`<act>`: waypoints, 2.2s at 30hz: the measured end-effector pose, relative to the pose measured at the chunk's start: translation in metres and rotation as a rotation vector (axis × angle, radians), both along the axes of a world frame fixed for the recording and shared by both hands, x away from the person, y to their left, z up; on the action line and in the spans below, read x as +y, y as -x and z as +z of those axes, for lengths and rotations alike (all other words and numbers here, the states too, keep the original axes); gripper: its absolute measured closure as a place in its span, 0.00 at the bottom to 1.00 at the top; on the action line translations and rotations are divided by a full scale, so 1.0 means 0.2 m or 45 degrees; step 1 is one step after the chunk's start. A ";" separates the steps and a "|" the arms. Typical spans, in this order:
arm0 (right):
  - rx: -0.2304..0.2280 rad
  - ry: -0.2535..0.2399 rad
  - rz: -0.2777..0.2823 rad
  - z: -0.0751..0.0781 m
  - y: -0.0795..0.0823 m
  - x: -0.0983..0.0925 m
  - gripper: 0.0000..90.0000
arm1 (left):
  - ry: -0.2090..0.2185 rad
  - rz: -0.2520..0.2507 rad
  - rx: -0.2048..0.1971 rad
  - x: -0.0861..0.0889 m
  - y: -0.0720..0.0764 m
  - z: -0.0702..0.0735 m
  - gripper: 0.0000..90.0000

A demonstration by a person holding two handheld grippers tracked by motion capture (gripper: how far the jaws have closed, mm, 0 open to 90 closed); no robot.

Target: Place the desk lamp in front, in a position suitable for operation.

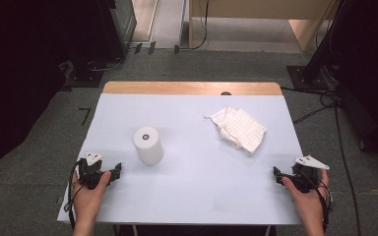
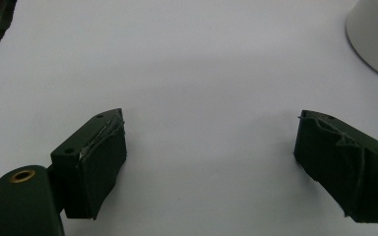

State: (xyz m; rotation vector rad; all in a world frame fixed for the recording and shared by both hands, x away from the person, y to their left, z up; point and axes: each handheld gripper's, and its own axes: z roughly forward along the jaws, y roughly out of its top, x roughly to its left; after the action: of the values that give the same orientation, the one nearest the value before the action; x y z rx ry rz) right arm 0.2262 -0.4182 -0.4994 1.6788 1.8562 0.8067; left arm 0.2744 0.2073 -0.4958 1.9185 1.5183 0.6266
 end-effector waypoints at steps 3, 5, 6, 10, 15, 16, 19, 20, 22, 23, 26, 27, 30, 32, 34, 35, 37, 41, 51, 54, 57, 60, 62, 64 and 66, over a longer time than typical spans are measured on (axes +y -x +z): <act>-0.046 -0.052 0.009 0.04 0.01 0.00 0.13 | 0.000 0.002 -0.005 0.00 0.00 0.00 0.14; -0.078 -0.066 0.021 0.09 0.01 0.02 0.06 | -0.024 0.001 0.000 -0.01 0.00 0.00 0.14; -0.087 -0.070 0.032 0.12 0.00 0.02 0.04 | -0.040 -0.002 0.005 -0.01 0.00 0.00 0.14; -0.129 -0.081 0.083 0.22 -0.04 0.08 0.02 | -0.038 0.000 0.003 -0.01 0.00 0.00 0.13; -0.157 -0.083 0.116 0.28 -0.11 0.17 0.00 | -0.041 -0.001 0.004 -0.01 0.00 0.00 0.13; -0.157 -0.083 0.116 0.28 -0.11 0.17 0.00 | -0.041 -0.001 0.004 -0.01 0.00 0.00 0.13; -0.174 -0.100 0.123 0.32 -0.16 0.24 0.00 | -0.042 -0.002 0.004 -0.01 0.00 0.00 0.13; -0.180 -0.093 0.135 0.32 -0.17 0.26 0.00 | -0.043 -0.002 0.003 -0.02 0.00 0.00 0.13; -0.191 -0.083 0.154 0.34 -0.19 0.30 0.00 | -0.043 -0.001 0.002 -0.02 0.00 0.00 0.13; -0.203 -0.078 0.171 0.35 -0.21 0.32 0.00 | -0.041 -0.003 0.004 -0.01 0.00 0.00 0.13; -0.220 -0.073 0.223 0.36 -0.25 0.38 0.00 | -0.040 -0.003 0.005 -0.01 0.00 0.00 0.13; -0.220 -0.073 0.223 0.36 -0.25 0.38 0.00 | -0.041 -0.004 0.004 -0.01 0.00 0.00 0.13; -0.192 -0.067 0.259 0.35 -0.33 0.42 0.00 | -0.041 -0.003 0.003 -0.01 0.00 0.00 0.13; -0.174 -0.065 0.282 0.33 -0.37 0.44 0.02 | -0.042 -0.003 0.003 -0.01 0.00 0.00 0.13; -0.153 -0.050 0.289 0.31 -0.41 0.47 0.02 | -0.042 -0.003 0.003 -0.01 0.00 0.00 0.13; -0.147 -0.043 0.294 0.30 -0.43 0.48 0.02 | -0.042 -0.003 0.003 -0.01 0.00 0.00 0.13; -0.148 -0.033 0.304 0.28 -0.46 0.51 0.04 | -0.043 -0.004 0.003 -0.01 0.00 0.00 0.13; -0.123 0.009 0.307 0.22 -0.52 0.56 0.05 | -0.043 -0.004 0.003 -0.01 0.00 0.00 0.13; -0.052 0.043 0.291 0.10 -0.63 0.61 0.16 | -0.042 -0.006 0.003 -0.01 0.00 0.00 0.13; -0.021 0.043 0.268 0.06 -0.65 0.61 0.17 | -0.043 -0.007 0.003 -0.01 0.00 0.00 0.13; -0.014 0.054 0.255 0.03 -0.66 0.61 0.21 | -0.043 -0.006 0.001 -0.01 0.00 0.00 0.13; -0.005 0.057 0.256 0.01 -0.65 0.60 0.24 | -0.041 -0.004 -0.002 -0.02 0.00 0.00 0.13; 0.002 0.047 0.248 0.02 -0.65 0.60 0.33 | -0.042 -0.004 -0.002 -0.02 0.00 0.00 0.13; -0.029 0.078 0.249 0.03 -0.64 0.59 0.61 | -0.042 -0.004 0.000 -0.01 0.00 0.00 0.13; -0.052 0.101 0.245 0.03 -0.63 0.58 0.81 | -0.043 -0.005 0.002 -0.01 0.00 0.00 0.13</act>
State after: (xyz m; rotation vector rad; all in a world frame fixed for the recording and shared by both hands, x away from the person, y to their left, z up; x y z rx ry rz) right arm 0.3522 -0.3017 -0.4940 1.4408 2.0161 0.8260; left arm 0.2743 0.2044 -0.4963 1.9477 1.5136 0.6531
